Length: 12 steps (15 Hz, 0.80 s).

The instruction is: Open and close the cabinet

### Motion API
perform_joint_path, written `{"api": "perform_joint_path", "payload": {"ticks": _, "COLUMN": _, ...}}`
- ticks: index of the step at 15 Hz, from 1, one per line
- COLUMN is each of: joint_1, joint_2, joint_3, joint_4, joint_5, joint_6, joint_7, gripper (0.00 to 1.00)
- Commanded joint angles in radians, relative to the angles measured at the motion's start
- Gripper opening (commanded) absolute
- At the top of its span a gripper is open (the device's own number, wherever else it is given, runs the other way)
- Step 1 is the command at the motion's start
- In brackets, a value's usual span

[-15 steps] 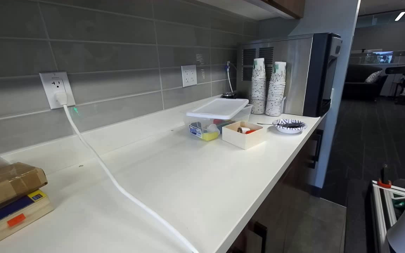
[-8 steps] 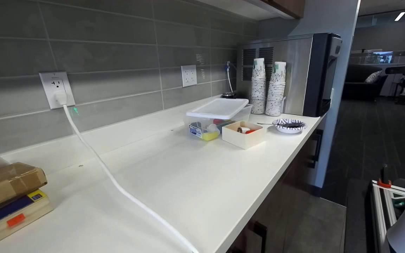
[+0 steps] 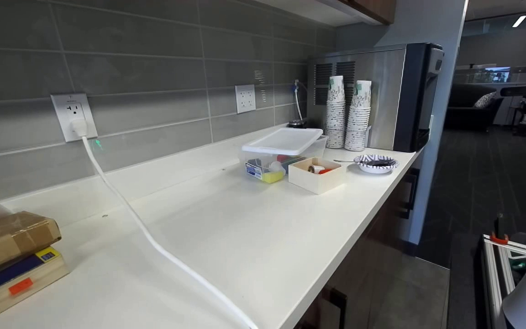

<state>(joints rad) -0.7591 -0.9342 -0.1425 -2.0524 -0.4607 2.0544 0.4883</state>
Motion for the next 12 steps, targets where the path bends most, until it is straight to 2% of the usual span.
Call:
{"api": "perform_joint_path", "payload": {"ticks": 1, "joint_1": -0.015, "joint_2": -0.038, "joint_3": 0.018, "joint_4": -0.048, "joint_5": 0.001, "joint_6": -0.029, "joint_7": -0.009, "gripper": 1.0}}
{"api": "perform_joint_path", "payload": {"ticks": 12, "joint_1": -0.016, "joint_2": -0.026, "joint_3": 0.033, "joint_4": -0.034, "joint_5": 0.0, "joint_6": 0.003, "joint_7": -0.012, "gripper": 1.0}}
